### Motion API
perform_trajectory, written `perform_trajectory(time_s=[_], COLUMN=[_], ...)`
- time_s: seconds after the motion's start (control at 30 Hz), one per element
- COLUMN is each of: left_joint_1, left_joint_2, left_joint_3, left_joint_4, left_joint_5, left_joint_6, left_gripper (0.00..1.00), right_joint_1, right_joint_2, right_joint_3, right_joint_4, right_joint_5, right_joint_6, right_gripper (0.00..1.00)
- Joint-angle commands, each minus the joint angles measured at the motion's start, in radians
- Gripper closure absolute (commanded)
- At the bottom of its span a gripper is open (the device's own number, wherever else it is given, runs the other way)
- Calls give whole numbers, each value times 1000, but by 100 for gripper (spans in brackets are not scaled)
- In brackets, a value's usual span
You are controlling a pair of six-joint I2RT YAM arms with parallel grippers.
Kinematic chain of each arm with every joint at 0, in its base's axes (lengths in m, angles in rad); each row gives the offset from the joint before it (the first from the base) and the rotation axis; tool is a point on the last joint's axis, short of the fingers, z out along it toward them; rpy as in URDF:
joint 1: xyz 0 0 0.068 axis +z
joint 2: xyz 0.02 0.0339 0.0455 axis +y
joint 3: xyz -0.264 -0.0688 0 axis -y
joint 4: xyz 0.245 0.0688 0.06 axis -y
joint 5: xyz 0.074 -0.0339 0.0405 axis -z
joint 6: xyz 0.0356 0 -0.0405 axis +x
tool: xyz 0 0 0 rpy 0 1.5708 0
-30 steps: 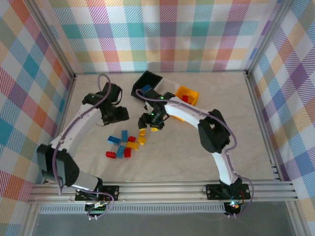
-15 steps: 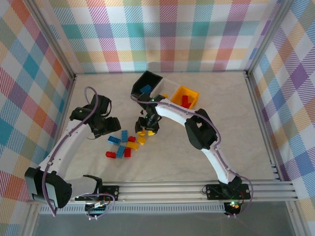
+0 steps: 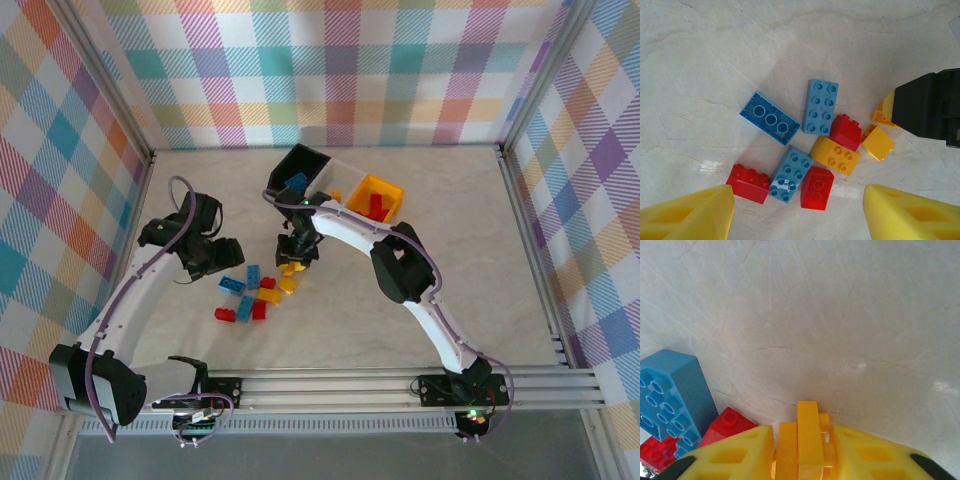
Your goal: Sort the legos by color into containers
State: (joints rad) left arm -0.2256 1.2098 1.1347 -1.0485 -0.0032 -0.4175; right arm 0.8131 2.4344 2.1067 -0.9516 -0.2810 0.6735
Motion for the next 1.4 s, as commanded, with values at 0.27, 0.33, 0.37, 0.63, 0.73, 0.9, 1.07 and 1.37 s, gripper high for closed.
perform_trajectory(time_s=[0.27,0.33,0.37,0.63,0.73,0.9,1.07,1.37], left_joint_1=[25,25,24,15,-12,-60,-73,-73], left_joint_2=[1,3,4,26,40,61,80,89], left_joint_3=[-23,-23,-20,-15,-4,9,9,-6], left_joint_4=[-7,-5,-5,-4,-13,-26,-38,-43], left_joint_5=[31,36,38,109,124,155,158,169], left_joint_6=[23,23,23,29,53,79,84,91], left_gripper=[31,31,31,31,31,31,31,31], right_joint_1=[5,-8,-20,-199,-265,-325,-359,-384], right_joint_2=[-33,-61,-79,-156,-122,-15,79,139], right_joint_3=[33,40,44,115,183,338,414,445], right_joint_4=[-13,-9,-10,-12,-14,-22,7,67], right_joint_5=[38,50,61,119,116,129,126,123], right_joint_6=[-23,-32,-34,-68,-69,-73,-40,5], right_gripper=[75,74,74,74,74,73,73,62])
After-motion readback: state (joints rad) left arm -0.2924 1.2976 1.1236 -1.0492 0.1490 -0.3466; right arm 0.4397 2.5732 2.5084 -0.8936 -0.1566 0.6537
